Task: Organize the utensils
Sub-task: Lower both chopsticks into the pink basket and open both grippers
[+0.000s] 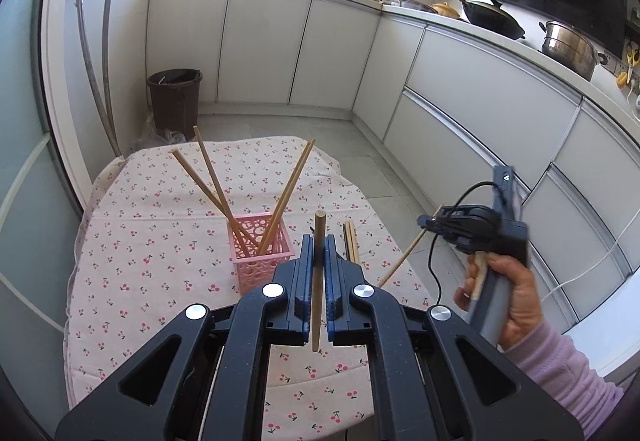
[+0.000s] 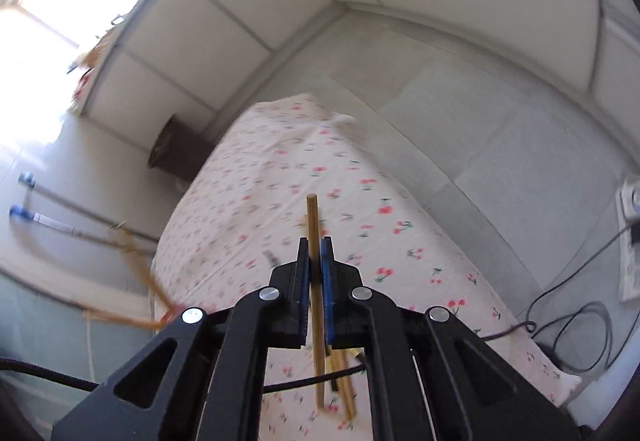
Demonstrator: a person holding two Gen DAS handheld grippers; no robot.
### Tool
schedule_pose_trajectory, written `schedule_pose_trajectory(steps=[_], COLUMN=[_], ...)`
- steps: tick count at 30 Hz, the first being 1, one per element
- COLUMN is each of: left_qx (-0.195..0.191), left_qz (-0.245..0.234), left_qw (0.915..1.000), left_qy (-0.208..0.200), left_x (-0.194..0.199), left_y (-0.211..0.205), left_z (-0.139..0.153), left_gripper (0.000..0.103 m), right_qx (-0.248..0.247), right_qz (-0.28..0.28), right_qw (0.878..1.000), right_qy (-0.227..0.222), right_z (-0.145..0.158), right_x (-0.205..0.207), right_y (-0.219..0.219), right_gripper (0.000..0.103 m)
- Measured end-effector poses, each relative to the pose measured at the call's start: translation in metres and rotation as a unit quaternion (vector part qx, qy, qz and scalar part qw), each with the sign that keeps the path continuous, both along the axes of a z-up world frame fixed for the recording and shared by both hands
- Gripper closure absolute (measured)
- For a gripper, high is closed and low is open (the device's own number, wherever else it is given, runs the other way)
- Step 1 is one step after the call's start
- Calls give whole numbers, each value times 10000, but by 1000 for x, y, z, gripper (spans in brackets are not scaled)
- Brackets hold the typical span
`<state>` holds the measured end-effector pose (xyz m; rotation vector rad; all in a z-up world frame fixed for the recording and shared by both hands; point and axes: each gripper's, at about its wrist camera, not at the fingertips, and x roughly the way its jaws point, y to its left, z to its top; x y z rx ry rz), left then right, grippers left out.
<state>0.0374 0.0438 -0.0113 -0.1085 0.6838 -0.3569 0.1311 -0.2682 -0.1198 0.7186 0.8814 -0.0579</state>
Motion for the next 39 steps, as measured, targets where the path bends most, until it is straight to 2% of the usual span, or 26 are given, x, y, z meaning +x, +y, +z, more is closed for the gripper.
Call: schedule_pose_trajectory(steps=[3, 10, 15, 20, 24, 29, 34, 39], left_qx=[-25, -214, -241, -210, -90, -142, -399, -547], left_qz=[95, 535, 849, 1093, 1209, 1456, 1788, 1802], left_qw=[9999, 9979, 9947, 9912, 9901, 9888, 9825, 9812], left_qy=[-80, -299, -531, -722, -713, -291, -342, -429], left_x=[-2, 11, 30, 59, 77, 94, 80, 70], left_y=[7, 26, 29, 22, 17, 27, 48, 55], left_z=[5, 28, 50, 67, 62, 42, 54, 66], left_gripper=[98, 98, 98, 98, 97, 88, 77, 74], right_qx=[-289, -605, -632, -611, -622, -762, -1010, -1085], right_qz=[341, 832, 1147, 1454, 1652, 1865, 1933, 1937], right_qw=[9982, 9888, 9792, 9688, 9643, 9606, 9586, 9604], right_qy=[-396, -1082, -1553, -1912, -1975, -1917, -1832, -1686], right_z=[36, 104, 153, 185, 194, 191, 185, 177], right_x=[-19, -46, -41, -25, -11, -1, 4, 15], right_y=[20, 44, 58, 73, 87, 104, 119, 132], right_gripper=[98, 98, 98, 98, 98, 97, 97, 97])
